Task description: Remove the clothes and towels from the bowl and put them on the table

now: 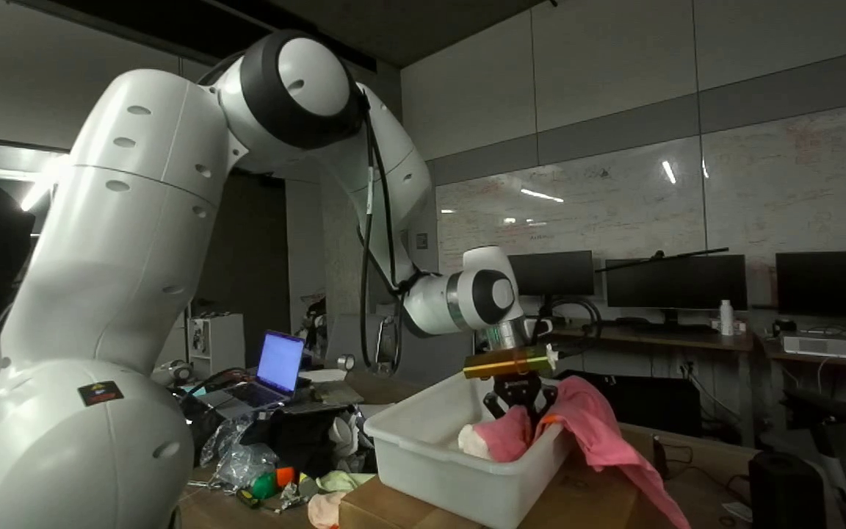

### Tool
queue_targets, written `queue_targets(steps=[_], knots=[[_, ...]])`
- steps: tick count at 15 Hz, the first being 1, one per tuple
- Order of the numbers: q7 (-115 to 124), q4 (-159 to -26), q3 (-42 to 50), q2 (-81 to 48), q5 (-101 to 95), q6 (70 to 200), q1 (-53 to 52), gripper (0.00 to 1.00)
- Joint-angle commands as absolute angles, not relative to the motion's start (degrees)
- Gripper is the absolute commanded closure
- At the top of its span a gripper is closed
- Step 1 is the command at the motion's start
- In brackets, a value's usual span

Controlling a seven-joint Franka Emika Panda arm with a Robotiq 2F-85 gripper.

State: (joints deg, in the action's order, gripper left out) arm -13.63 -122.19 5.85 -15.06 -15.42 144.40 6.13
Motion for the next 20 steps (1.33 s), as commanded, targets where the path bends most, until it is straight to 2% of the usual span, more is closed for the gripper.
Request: queue_targets(steps=[1, 10, 20], knots=[[-12.60, -124.85, 6.75, -10.10, -17.06, 149.21, 6.14, 0.89], [-12.57, -131.49, 7.19, 6.02, -20.63, 162.26, 6.38, 0.90], [-8.27, -134.89, 4.26, 16.86, -27.74, 165.42, 7.09, 0.90]])
